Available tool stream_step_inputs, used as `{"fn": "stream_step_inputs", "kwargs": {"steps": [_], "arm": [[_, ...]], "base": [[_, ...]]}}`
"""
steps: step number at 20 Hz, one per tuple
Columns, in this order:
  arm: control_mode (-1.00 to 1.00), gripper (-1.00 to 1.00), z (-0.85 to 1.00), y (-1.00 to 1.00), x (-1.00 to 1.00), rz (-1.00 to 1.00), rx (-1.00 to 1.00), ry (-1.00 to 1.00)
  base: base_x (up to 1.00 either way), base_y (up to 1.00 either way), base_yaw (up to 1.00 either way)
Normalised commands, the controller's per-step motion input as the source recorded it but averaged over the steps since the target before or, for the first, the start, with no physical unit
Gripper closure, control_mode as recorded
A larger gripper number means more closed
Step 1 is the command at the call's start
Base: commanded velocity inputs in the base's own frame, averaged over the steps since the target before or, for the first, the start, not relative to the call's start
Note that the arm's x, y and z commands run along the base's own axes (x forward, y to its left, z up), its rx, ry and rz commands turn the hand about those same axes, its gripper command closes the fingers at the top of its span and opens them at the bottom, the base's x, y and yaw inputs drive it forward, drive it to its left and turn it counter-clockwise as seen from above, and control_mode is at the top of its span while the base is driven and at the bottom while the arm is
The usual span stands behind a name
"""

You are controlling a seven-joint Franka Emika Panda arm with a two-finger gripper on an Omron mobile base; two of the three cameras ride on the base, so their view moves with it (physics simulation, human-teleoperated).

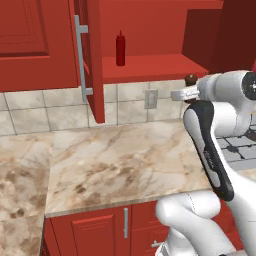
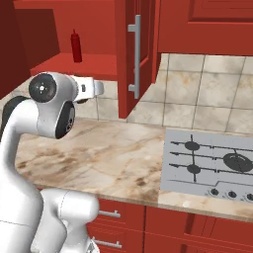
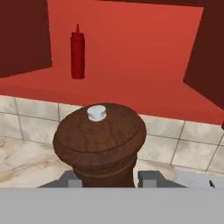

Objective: Take 2 condiments from the cabinet and move them on the counter near the stove.Make sure the condiments are lined up with each other, next to each other.

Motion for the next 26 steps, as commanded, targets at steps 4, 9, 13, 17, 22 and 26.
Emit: {"fn": "stream_step_inputs", "kwargs": {"steps": [4,9,13,17,22,26], "arm": [[-1.00,1.00,-0.52,-0.08,-0.65,0.14,-0.23,0.00],[-1.00,1.00,-0.49,-0.39,-0.49,0.06,-0.08,-0.06],[-1.00,1.00,-0.38,-0.57,-0.41,0.04,0.00,-0.02],[-1.00,1.00,-0.32,-0.49,-0.39,0.04,0.00,0.00],[-1.00,1.00,-0.43,-0.41,-0.38,0.07,0.00,0.00],[-1.00,1.00,-0.36,-0.48,-0.03,0.08,0.00,0.00]], "base": [[0.00,0.00,0.00],[0.00,0.00,0.00],[0.00,0.00,0.00],[0.00,0.00,0.00],[0.00,0.00,0.00],[0.00,0.00,0.00]]}}
